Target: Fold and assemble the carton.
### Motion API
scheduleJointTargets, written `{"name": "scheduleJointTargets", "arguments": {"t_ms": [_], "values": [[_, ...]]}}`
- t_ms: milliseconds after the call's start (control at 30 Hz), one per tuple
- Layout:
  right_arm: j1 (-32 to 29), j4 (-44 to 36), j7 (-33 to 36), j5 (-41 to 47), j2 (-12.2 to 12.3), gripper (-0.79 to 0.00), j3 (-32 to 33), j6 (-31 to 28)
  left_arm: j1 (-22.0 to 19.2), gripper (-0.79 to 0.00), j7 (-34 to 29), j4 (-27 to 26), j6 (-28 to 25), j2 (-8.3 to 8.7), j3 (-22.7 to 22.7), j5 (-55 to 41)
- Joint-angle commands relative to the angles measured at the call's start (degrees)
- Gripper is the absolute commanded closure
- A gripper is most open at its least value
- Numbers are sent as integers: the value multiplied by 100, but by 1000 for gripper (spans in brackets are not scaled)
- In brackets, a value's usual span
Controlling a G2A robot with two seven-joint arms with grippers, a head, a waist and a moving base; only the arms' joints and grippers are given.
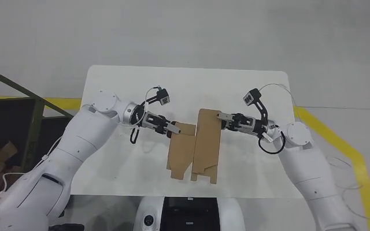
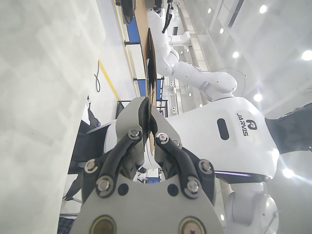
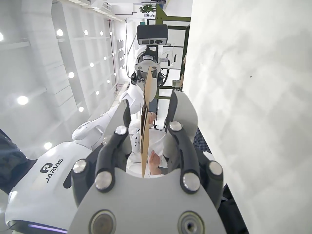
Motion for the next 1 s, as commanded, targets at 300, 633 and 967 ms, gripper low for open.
{"name": "scheduleJointTargets", "arguments": {"t_ms": [300, 633, 967], "values": [[318, 256, 589, -56, -9, -123, -193, 181, -56, 0, 1, 28, 0, 7, 71, -20], [473, 416, 759, 108, -51, -123, -376, 214, -107, 0, -5, 55, 6, -20, 164, -82], [539, 543, 808, 252, -91, 0, -507, 161, -147, 0, 8, 106, -7, -39, 229, -59]]}}
